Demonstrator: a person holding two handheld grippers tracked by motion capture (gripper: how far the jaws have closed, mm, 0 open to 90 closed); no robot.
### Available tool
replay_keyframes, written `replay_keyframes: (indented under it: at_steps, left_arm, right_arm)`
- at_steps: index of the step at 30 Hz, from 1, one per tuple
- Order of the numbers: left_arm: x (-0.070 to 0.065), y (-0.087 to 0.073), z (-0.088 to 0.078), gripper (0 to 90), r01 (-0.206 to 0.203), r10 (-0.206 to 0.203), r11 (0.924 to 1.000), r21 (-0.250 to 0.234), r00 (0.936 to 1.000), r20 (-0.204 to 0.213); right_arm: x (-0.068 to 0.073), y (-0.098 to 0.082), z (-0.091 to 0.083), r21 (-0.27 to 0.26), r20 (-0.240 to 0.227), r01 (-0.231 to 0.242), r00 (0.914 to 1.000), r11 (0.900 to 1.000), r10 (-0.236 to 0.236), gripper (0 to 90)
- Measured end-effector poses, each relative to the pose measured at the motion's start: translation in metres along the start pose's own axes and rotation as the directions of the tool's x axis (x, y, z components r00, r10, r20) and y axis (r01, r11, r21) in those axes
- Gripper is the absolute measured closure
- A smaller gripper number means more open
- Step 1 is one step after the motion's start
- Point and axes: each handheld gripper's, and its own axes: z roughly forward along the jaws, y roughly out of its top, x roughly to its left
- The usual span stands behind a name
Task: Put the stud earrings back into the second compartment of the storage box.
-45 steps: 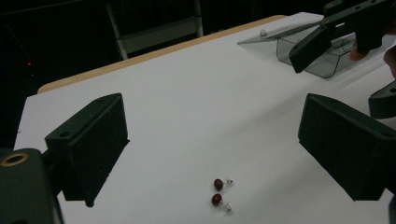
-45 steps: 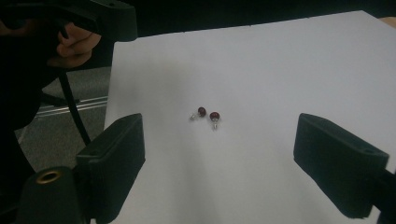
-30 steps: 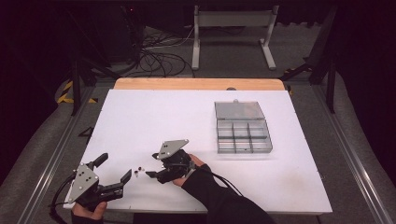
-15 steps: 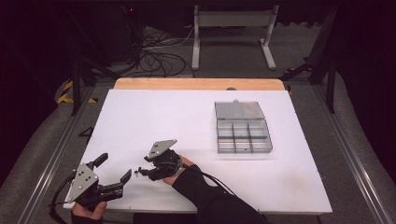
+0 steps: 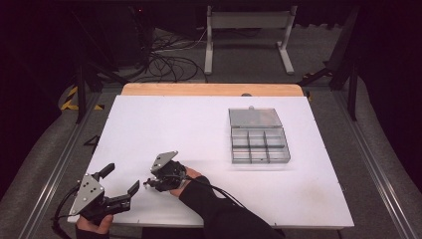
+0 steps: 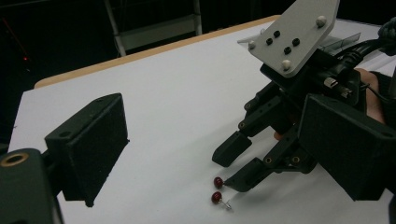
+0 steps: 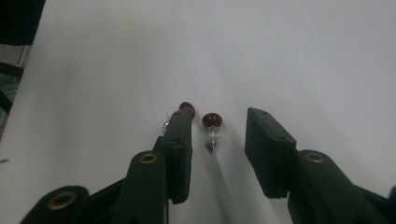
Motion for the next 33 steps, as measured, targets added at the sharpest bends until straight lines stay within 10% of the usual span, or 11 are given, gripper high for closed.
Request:
replay_keyframes:
  at_steps: [33]
  left_arm:
    - [0.001,0.000,0.000,8.7,0.007,-0.007,1.0000,0.002,1.0000,0.000]
  right_arm:
    - [0.000,0.008,-0.004,0.007,0.018,0.039,0.9991,0.999,-0.039,82.5]
